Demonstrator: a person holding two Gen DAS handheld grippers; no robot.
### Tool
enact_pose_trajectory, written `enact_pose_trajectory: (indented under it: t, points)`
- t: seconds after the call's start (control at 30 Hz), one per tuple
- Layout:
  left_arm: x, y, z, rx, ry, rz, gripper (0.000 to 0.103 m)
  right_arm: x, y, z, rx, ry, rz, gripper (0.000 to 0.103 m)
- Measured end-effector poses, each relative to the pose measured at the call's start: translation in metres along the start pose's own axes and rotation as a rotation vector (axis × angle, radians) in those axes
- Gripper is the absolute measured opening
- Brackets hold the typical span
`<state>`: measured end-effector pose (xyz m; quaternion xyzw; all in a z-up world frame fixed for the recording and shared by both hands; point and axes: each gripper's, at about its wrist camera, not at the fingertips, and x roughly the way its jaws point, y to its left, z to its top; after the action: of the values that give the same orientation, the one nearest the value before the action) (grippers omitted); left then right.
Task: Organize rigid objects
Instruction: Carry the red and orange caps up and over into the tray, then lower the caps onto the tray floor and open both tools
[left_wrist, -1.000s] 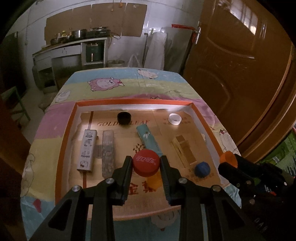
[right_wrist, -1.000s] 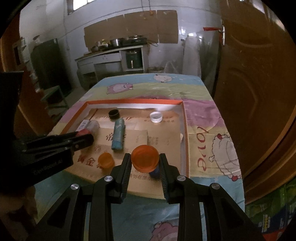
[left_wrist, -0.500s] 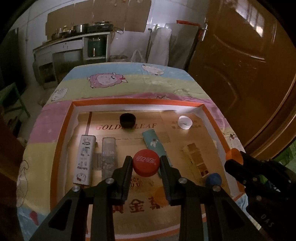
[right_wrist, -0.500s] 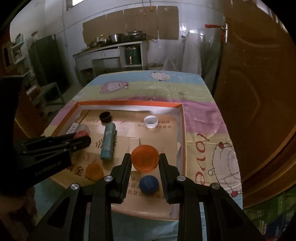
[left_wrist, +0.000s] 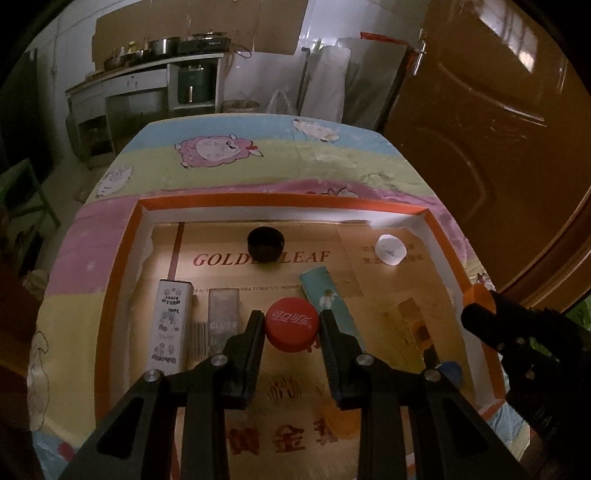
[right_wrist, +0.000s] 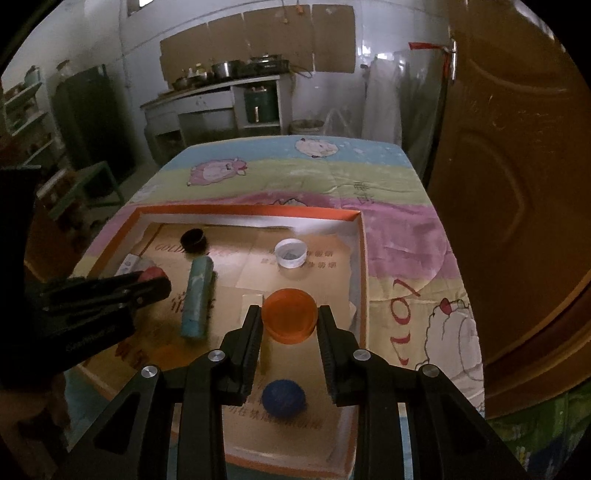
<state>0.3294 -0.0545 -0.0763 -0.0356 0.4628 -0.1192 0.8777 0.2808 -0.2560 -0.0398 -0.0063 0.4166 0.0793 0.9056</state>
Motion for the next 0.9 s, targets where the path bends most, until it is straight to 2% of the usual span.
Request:
enact_pose_trajectory:
  t: [0.3, 0.9]
  points:
    - [0.016, 0.003, 0.007, 0.004, 0.034, 0.012, 0.031, 0.018, -0.007, 0.013, -0.003, 0.018, -0.01, 0.03]
    - [0.027, -0.001, 0.016, 0.042, 0.031, 0.028, 0.031, 0.06, -0.013, 0.021, -0.007, 0.079, 0.003, 0.03]
